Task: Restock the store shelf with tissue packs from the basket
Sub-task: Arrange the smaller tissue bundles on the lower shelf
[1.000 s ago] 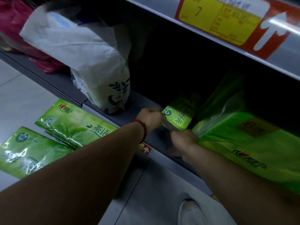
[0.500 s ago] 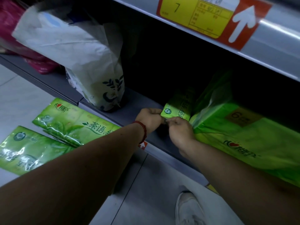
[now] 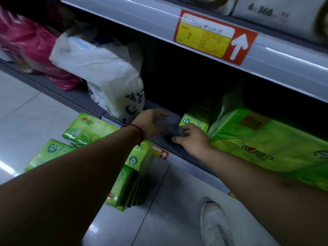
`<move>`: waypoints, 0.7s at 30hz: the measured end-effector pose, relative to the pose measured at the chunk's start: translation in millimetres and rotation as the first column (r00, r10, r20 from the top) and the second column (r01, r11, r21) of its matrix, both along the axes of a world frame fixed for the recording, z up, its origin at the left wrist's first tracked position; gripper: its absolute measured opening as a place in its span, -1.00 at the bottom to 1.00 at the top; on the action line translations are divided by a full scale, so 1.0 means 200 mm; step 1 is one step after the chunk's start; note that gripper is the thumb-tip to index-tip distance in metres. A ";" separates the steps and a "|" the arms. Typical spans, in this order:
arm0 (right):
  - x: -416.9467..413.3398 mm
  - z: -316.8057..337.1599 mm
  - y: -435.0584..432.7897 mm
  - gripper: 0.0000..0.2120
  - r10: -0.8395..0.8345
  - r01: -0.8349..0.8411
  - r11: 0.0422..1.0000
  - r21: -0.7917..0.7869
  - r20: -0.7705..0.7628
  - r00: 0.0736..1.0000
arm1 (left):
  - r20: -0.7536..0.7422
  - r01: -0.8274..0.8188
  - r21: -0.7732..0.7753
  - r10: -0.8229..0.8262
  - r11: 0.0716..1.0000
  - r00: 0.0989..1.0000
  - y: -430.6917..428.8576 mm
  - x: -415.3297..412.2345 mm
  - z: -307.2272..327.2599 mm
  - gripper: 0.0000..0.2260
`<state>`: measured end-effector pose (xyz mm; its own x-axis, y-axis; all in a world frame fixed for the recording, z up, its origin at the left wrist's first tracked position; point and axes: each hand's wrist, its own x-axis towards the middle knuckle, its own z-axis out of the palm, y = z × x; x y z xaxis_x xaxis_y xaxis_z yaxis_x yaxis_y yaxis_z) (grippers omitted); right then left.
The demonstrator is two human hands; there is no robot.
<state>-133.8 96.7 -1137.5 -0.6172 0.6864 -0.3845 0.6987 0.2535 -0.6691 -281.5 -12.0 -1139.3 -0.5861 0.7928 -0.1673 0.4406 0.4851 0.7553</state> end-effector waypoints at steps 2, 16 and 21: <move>-0.03 0.03 -0.07 -0.41 0.048 -0.047 0.999 0.023 -0.044 0.998 | -0.128 0.013 -0.015 -0.015 1.000 0.992 -0.12 -0.06 0.07 -0.62; -0.15 0.25 -0.83 -0.57 0.453 -0.438 0.890 -0.127 0.351 0.819 | -0.311 -0.419 -0.580 0.285 0.699 0.906 -1.35 -0.32 0.12 -0.40; -0.10 0.20 -1.03 -0.66 0.206 -0.078 0.921 -0.381 0.309 0.929 | -0.004 -0.273 -0.620 0.346 0.736 0.938 -1.51 -0.27 0.05 -0.62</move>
<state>-153.3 -108.8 -1097.9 -0.4868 0.3786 -0.7872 0.8720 0.1568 -0.4638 -335.8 -313.1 -1129.8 -0.7313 0.2831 -0.6205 0.1209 0.9492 0.2906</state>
